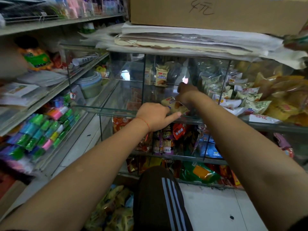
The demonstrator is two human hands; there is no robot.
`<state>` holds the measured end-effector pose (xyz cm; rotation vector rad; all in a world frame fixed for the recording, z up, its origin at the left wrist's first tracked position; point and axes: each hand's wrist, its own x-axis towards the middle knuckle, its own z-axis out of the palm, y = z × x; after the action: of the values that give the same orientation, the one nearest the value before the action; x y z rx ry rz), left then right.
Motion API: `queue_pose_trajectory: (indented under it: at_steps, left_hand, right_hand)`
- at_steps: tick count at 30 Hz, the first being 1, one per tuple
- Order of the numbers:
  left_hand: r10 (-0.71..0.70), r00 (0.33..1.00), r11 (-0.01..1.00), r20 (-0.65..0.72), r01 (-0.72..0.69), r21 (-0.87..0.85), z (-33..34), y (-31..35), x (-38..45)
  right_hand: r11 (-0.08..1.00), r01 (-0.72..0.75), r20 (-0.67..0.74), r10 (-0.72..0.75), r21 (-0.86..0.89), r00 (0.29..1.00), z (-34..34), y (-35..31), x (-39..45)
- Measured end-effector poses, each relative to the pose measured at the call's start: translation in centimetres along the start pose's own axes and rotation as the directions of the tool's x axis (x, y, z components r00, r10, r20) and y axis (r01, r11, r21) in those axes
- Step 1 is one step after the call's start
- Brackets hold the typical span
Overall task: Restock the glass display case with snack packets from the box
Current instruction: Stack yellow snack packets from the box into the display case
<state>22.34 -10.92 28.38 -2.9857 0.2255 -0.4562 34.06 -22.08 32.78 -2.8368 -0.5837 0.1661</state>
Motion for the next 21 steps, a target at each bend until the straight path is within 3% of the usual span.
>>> queue_pose_trajectory:
  at_steps: [2,4,9,13,16,21]
  left_hand:
    - [-0.004,1.0,1.0,-0.024,0.004,-0.001,0.2,0.0,-0.1]
    - [-0.005,0.999,1.0,-0.043,0.004,-0.013,0.5,-0.2,-0.3]
    - [0.011,0.998,1.0,-0.057,-0.012,-0.028,0.5,-0.4,-0.1]
    - [0.057,0.998,0.998,-0.015,-0.057,-0.02,0.4,-0.4,0.2]
    - [0.127,0.991,0.992,0.048,-0.127,0.0,-0.6,-0.5,1.1]
    - [0.216,0.976,0.975,0.014,-0.217,0.049,-0.9,-0.7,1.5]
  right_hand:
    - [0.987,0.103,0.088,-0.114,0.123,0.99,-0.2,0.1,-0.4]
    - [0.98,0.166,0.219,-0.187,0.107,0.958,-0.3,0.2,0.1]
    - [0.988,0.155,0.422,-0.144,0.008,0.895,-0.3,0.1,0.5]
    - [0.979,0.202,0.462,-0.161,-0.04,0.872,0.0,-0.4,0.9]
    - [0.976,0.217,0.401,-0.197,-0.006,0.895,0.4,-0.6,1.4]
    - [0.963,0.248,0.021,-0.251,0.105,0.968,1.5,-0.2,3.7]
